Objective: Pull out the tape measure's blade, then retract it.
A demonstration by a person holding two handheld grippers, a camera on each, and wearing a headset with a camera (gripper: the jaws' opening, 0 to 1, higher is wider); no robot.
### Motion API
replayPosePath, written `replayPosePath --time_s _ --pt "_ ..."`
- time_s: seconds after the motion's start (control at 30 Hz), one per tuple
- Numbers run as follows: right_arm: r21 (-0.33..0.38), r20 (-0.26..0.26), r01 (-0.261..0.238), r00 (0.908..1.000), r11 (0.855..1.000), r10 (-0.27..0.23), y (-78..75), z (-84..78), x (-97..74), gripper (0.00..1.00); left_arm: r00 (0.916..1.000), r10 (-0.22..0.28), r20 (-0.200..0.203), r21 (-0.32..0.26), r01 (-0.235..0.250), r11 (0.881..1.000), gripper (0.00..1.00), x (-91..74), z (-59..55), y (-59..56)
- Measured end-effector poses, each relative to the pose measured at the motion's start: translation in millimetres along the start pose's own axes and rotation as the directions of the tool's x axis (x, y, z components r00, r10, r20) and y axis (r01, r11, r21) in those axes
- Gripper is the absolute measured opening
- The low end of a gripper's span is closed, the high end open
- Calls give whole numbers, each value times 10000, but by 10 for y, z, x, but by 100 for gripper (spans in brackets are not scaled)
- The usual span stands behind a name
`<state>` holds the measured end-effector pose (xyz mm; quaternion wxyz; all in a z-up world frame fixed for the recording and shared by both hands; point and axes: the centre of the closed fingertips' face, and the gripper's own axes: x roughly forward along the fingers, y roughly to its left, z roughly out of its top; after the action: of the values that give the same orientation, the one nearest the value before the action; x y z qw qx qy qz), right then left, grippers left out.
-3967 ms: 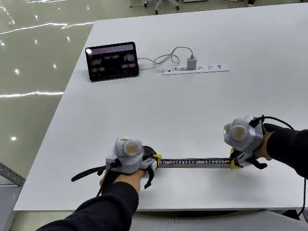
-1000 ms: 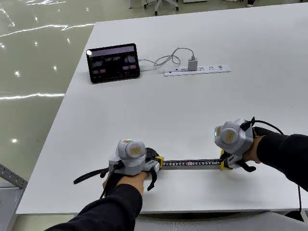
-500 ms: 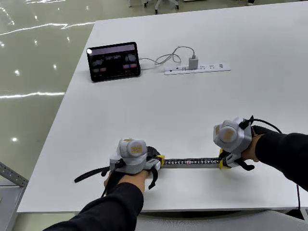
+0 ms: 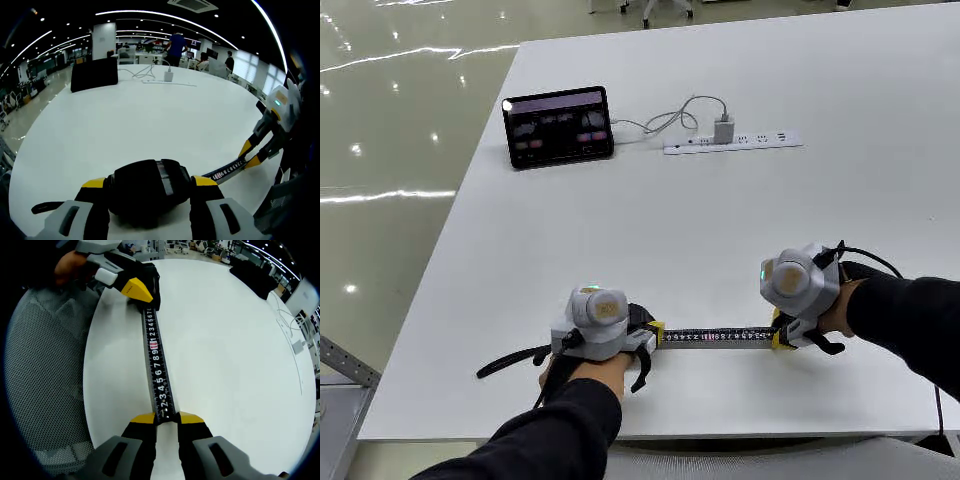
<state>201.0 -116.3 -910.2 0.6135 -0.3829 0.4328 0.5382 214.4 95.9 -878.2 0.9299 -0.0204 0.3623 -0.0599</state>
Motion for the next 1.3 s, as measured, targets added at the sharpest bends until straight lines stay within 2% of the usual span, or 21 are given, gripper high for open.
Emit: replayPosePath --time_s 1.3 --pt "-122 287 -100 9995 9999 104 38 190 51 11 10000 5 -29 5 -5 10000 61 9 0 4"
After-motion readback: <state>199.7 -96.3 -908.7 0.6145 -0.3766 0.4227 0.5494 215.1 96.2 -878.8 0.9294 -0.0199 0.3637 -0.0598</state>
